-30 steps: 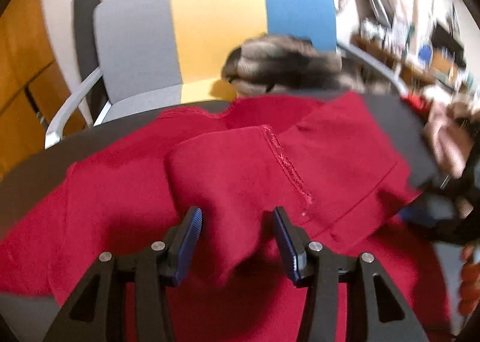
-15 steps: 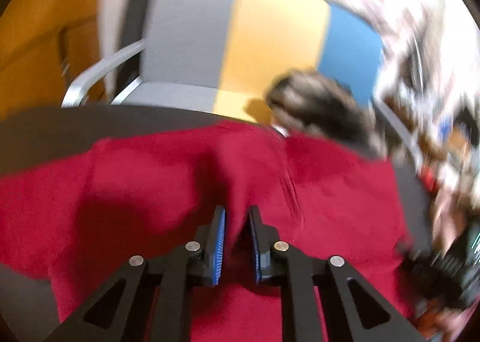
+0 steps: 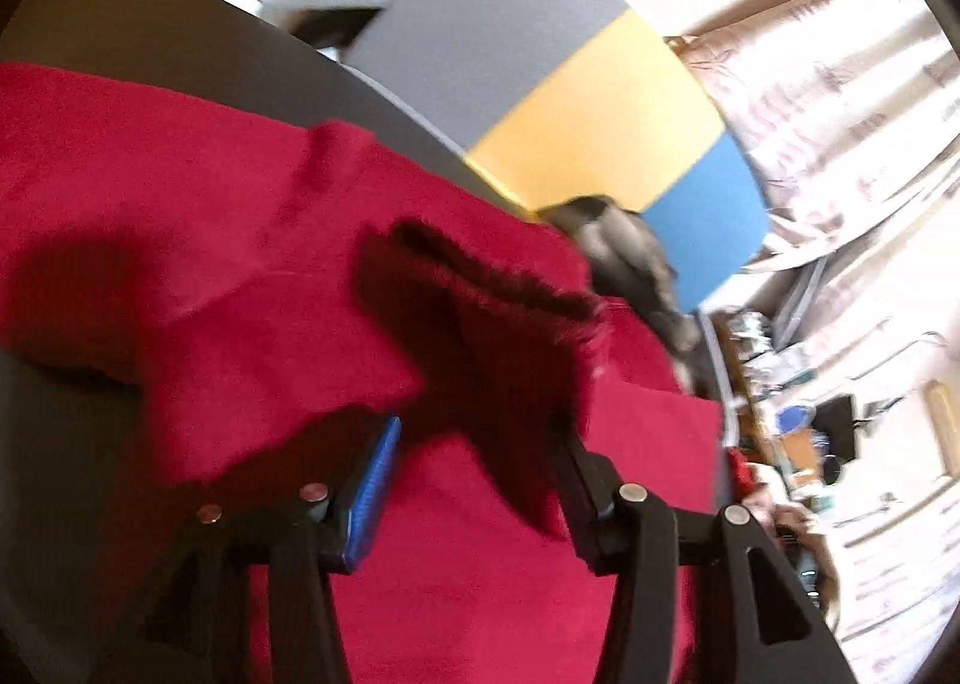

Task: Fold clothes

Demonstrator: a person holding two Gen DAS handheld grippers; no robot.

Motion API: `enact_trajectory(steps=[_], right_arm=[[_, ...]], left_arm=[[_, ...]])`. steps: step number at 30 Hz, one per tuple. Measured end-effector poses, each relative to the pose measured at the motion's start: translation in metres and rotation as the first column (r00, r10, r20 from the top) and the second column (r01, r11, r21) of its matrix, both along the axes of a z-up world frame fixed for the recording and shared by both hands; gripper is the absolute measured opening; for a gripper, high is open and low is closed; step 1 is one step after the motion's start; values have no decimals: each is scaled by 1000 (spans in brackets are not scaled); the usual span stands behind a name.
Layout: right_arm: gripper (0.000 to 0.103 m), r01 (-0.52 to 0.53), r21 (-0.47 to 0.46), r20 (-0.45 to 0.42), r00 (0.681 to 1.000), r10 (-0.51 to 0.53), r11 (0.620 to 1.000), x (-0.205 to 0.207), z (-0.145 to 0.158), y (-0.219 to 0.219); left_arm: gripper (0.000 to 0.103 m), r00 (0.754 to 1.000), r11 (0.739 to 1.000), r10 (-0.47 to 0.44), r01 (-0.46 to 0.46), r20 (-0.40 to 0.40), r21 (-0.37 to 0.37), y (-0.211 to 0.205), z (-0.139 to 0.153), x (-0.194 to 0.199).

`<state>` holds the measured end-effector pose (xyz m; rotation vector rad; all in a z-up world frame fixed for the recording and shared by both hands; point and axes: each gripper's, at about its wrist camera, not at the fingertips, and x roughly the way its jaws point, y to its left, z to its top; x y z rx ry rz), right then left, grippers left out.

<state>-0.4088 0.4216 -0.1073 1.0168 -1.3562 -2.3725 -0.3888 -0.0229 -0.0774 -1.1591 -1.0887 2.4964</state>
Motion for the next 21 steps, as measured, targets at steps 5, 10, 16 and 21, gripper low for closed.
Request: enact_trajectory(steps=[5,10,16,21], right_arm=[[5,-4,-23,-15,1000,4,1000,5,-3,7],[5,-6,-15,-23,1000,6,1000,6,-3,7],[5,-9,4,-18,1000,9,1000,5,-2,5],[7,24,12,-20,1000,-23,1000,5,13,12]], left_arm=[[58,992,984,114,-104,-61,146,-17,7,0],[62,993,990,79,-88,89,109,-18,-17,-13],[16,992,1000,-6,7,123,-11,8,-12,-34],[6,994,986,-88,78,-63,-147,31,38,-25]])
